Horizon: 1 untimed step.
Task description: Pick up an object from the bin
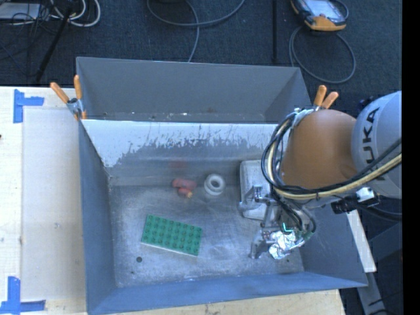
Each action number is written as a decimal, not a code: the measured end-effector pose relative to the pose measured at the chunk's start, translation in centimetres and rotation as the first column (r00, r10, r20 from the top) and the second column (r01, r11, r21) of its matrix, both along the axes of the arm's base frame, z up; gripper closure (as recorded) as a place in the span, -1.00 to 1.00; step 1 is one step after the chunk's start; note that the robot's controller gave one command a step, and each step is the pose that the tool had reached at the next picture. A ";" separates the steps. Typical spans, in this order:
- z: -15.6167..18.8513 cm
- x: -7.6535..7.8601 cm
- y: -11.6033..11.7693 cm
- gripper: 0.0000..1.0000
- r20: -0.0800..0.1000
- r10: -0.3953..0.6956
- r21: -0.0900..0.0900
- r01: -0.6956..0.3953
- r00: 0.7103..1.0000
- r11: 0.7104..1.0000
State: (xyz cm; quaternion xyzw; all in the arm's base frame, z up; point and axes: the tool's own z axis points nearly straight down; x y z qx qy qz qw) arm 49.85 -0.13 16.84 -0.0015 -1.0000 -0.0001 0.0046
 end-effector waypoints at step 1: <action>-8.0 8.7 8.6 -1.00 0.012 -0.020 0.001 0.020 1.000 1.000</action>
Offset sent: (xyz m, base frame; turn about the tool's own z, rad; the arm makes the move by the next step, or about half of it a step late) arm 0.0852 0.0811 -0.0764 0.0255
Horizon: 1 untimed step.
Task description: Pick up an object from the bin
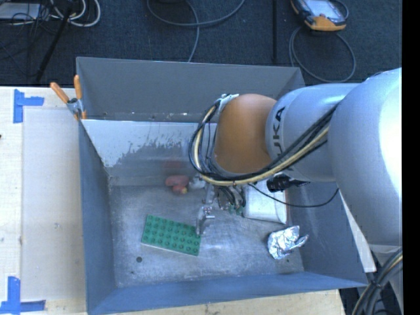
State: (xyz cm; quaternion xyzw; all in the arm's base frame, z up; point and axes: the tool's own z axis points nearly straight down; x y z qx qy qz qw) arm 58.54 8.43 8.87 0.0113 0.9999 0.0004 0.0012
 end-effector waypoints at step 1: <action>0.4 2.0 5.2 -1.00 -0.001 0.021 0.002 -0.021 1.000 1.000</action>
Offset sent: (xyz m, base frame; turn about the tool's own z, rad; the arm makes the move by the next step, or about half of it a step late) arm 0.0192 0.0481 0.0036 -0.0163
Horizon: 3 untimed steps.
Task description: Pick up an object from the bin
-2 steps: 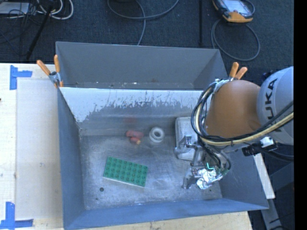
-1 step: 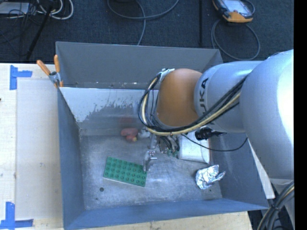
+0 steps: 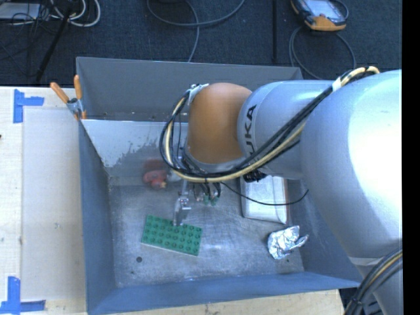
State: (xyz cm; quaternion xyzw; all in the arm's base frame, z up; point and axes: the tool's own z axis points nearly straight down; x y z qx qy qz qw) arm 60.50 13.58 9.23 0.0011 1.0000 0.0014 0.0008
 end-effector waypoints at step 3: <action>0.0 -0.1 -0.2 1.00 -0.002 0.000 -0.003 0.000 1.000 1.000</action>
Offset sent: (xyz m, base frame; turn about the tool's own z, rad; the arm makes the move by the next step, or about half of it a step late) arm 0.0000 0.0000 0.0000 0.0000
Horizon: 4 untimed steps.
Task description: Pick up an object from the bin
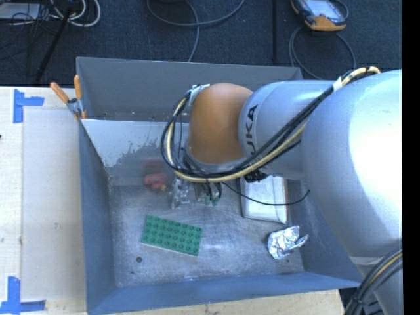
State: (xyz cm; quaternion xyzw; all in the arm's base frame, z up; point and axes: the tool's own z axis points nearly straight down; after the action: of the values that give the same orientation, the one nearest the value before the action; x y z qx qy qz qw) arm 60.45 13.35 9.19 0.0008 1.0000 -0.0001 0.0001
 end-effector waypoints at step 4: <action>2.2 -10.4 0.1 -1.00 -0.003 0.394 0.000 -0.394 0.919 0.919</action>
Offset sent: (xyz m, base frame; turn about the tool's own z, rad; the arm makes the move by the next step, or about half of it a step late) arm 0.0000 0.0000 0.0000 0.0000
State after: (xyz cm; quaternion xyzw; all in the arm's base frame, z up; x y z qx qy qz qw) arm 50.01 13.43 11.40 -0.2001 0.9798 -0.0002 -0.0013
